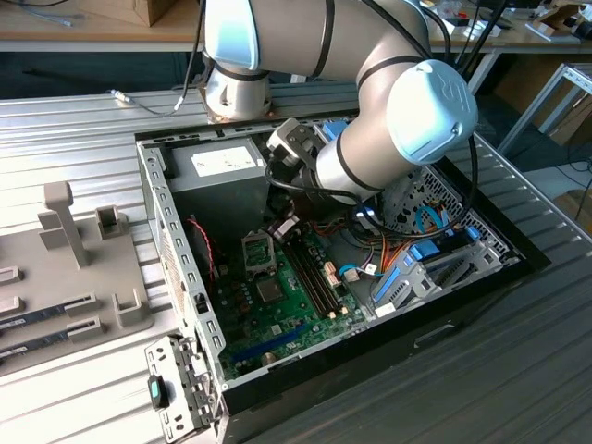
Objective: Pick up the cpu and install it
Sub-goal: 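Close the cpu cover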
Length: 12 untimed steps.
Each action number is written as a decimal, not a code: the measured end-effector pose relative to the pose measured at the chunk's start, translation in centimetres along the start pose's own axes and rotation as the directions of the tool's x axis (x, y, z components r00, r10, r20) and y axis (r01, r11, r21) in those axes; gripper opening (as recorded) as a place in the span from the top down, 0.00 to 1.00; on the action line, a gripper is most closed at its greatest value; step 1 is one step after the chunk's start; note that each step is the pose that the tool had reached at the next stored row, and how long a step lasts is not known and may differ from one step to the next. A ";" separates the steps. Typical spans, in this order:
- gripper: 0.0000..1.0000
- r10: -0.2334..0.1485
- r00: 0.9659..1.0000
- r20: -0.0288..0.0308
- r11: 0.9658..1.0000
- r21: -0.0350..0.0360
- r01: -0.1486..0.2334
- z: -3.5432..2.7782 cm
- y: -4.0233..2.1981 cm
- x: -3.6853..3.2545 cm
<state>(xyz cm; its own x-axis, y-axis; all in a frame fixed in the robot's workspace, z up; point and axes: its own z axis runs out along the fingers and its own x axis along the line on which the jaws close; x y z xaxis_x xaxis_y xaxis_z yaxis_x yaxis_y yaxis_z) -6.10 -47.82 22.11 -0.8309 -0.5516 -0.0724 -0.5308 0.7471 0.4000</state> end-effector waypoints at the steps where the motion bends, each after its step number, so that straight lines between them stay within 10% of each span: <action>1: 0.89 0.000 1.000 0.001 1.000 -0.001 0.000 -0.07 -0.07 0.07; 12: 0.89 -0.001 1.000 0.004 1.000 -0.005 0.001 -0.62 -0.17 0.31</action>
<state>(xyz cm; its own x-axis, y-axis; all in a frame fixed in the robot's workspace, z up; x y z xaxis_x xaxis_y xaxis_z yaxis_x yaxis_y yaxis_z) -6.16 -48.34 22.59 -0.8309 -0.5512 -0.0763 -0.5310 0.7445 0.4047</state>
